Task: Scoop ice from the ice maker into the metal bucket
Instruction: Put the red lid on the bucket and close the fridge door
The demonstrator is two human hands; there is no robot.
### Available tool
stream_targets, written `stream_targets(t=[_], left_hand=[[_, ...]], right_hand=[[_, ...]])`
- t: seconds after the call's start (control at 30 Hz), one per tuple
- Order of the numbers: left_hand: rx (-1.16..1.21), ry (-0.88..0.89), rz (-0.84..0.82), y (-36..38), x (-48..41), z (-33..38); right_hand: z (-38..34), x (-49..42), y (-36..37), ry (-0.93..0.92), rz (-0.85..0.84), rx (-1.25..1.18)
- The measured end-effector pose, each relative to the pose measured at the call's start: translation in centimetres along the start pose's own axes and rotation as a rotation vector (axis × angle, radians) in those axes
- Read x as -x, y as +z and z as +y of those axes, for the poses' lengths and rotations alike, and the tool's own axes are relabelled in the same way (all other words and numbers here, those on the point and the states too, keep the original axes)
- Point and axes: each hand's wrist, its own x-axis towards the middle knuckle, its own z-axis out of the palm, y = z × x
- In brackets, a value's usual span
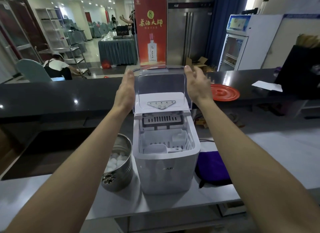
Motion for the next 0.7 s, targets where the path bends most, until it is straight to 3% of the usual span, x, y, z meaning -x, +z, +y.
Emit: stream_targets(t=[0.27,0.47,0.7], left_hand=[[-0.036,0.080,0.025,0.0,2.7,0.5],[0.032,0.148,0.040,0.1,8.7,-0.8],[0.077,0.052,0.062,0.8,15.0,-4.3]], right_hand=[[0.2,1.9,-1.2,-0.036,-0.003,-0.077],[1.1,7.4,-1.5,0.001,0.068,-0.324],[5.0,14.5,0.0,0.068,0.015,-0.407]])
